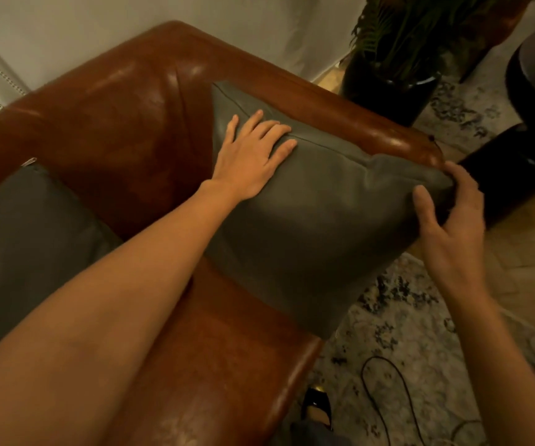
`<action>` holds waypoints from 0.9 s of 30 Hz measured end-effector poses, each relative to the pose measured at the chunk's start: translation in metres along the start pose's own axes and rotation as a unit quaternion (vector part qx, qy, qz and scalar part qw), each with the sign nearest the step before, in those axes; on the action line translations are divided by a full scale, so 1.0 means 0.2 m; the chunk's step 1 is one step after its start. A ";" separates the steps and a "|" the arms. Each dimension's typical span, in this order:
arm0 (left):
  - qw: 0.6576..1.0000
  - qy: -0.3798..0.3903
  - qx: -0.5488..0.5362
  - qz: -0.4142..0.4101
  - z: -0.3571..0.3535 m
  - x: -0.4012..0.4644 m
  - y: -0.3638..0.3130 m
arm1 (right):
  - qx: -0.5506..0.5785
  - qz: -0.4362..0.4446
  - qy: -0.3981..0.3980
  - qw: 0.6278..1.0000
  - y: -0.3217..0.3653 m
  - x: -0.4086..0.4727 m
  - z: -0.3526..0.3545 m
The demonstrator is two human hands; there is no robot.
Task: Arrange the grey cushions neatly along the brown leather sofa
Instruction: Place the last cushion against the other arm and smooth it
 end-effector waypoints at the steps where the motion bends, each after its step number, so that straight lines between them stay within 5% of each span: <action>1: 1.000 0.007 0.001 0.015 0.00 0.01 -0.02 | 0.028 -0.007 -0.006 1.000 -0.01 -0.01 -0.02; 4: 0.999 0.011 -0.008 0.041 0.01 0.04 -0.16 | 0.076 0.003 -0.046 0.996 -0.02 -0.01 -0.05; 9: 0.979 0.094 0.000 -0.181 -0.09 0.01 -0.64 | 0.130 0.012 -0.083 0.988 -0.03 -0.05 -0.07; 13: 0.969 0.089 0.074 -0.220 -0.20 0.01 -0.78 | 0.274 -0.093 -0.116 0.950 -0.21 -0.11 -0.08; 21: 0.952 -0.072 0.112 -0.275 -0.18 0.00 -0.79 | 0.325 -0.279 0.012 0.904 -0.45 -0.51 -0.41; 27: 0.923 -0.210 0.094 -0.310 -0.02 0.00 -0.78 | 0.347 -0.216 -0.044 0.912 -0.36 -0.44 -0.38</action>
Point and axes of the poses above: each hand's wrist, its own x-axis towards the middle knuckle, its own z-axis out of the back of the hand, y = z × x, the point moved 6 cm from there along x, towards the middle knuckle, and after that the axes turned 2 degrees about -y, right-handed, at the moved point
